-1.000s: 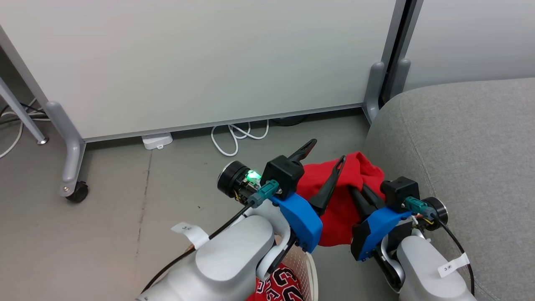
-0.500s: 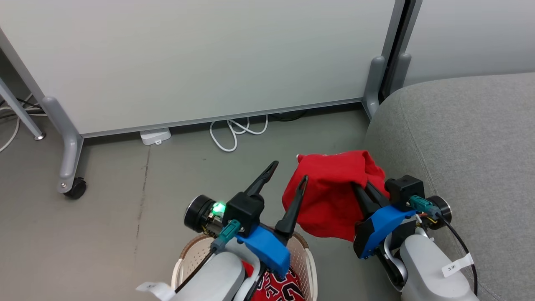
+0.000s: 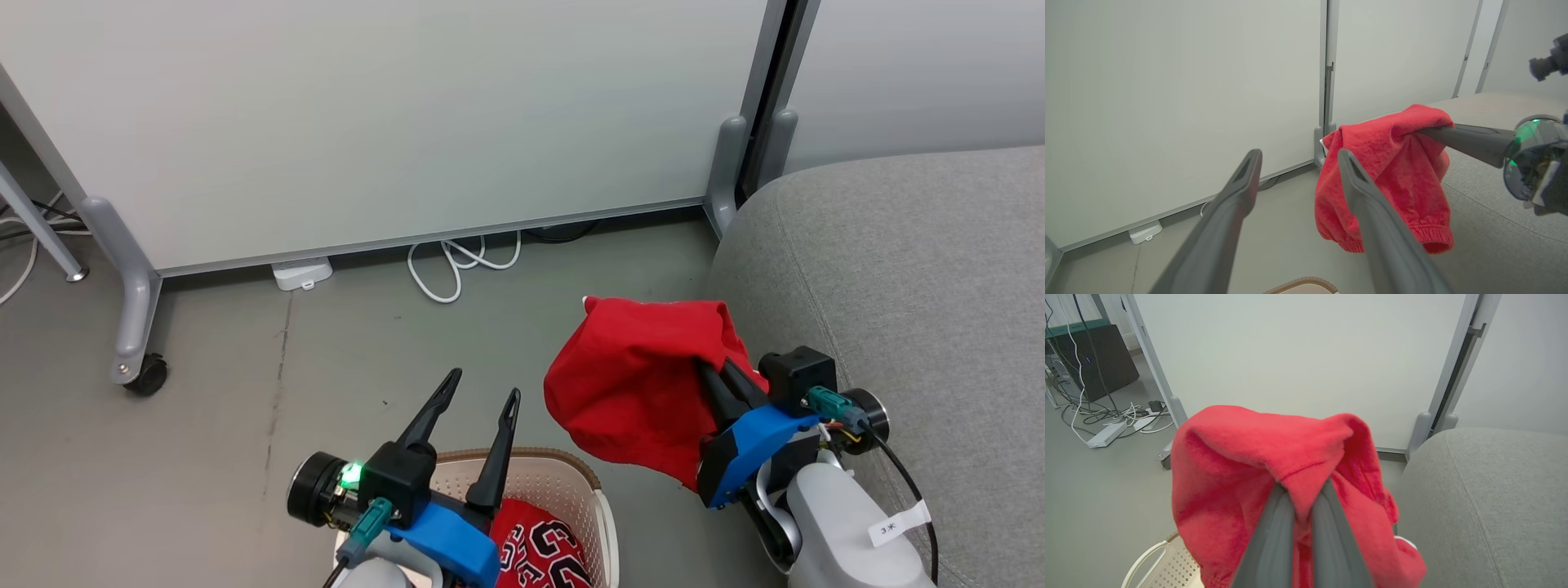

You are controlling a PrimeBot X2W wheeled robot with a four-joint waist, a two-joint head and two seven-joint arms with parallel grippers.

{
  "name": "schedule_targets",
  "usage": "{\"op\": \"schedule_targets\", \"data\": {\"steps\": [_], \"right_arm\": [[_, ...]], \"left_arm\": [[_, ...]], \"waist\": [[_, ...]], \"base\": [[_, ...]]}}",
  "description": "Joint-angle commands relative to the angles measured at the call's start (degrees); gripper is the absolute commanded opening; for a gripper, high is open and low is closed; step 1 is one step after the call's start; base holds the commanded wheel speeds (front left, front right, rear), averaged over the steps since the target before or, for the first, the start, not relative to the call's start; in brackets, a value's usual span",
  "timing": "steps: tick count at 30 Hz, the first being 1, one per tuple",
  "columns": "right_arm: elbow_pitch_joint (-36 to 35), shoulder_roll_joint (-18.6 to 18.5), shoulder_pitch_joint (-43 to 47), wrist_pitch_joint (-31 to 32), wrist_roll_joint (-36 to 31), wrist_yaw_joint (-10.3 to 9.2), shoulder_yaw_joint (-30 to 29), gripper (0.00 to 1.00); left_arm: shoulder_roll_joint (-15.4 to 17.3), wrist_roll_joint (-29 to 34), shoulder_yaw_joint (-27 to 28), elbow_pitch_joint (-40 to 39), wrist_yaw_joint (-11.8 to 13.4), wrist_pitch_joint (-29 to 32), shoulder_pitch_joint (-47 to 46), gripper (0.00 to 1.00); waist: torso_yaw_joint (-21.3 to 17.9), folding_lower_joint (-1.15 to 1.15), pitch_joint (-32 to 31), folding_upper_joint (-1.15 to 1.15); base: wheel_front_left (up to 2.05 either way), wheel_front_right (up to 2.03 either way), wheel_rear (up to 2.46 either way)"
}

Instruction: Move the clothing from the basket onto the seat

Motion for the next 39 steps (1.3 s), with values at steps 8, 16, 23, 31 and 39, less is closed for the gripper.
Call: {"op": "schedule_targets", "data": {"steps": [8, 16, 23, 31, 39], "right_arm": [[-0.5, -0.1, 1.0, -0.2, 0.1, 0.03, -0.3, 0.0], [-0.7, -0.1, 1.1, -0.2, 0.2, 0.03, -0.2, 0.0], [-1.2, -0.2, 0.8, -0.2, 0.4, 0.03, -0.1, 0.0], [-1.8, -0.2, 0.1, -0.2, 0.9, 0.03, 0.2, 0.0], [-2.1, -0.1, -0.1, -0.2, 1.1, 0.03, 0.5, 0.0]], "left_arm": [[-1.8, 4.0, 5.5, -1.0, -3.8, -0.3, 4.4, 1.0], [-2.9, 6.6, 7.9, -1.0, -5.6, -0.3, 5.0, 1.0], [-3.5, 7.9, 8.8, -0.8, -6.5, -0.3, 4.7, 1.0], [-3.8, 8.6, 9.3, -1.1, -7.1, -0.3, 4.1, 1.0], [-3.9, 8.9, 9.1, -1.1, -7.5, -0.3, 3.5, 1.0]], "waist": [[0.2, 0.0, 0.2, 0.0], [0.1, 0.0, 0.7, 0.0], [-1.9, 0.0, 1.3, 0.0], [-7.4, 0.0, 2.0, 0.0], [-14.0, 0.0, 2.5, 0.0]], "base": [[0.0, 0.0, 0.0], [0.0, 0.0, 0.0], [0.0, 0.0, 0.0], [0.0, 0.0, 0.0], [0.0, 0.0, 0.0]]}}
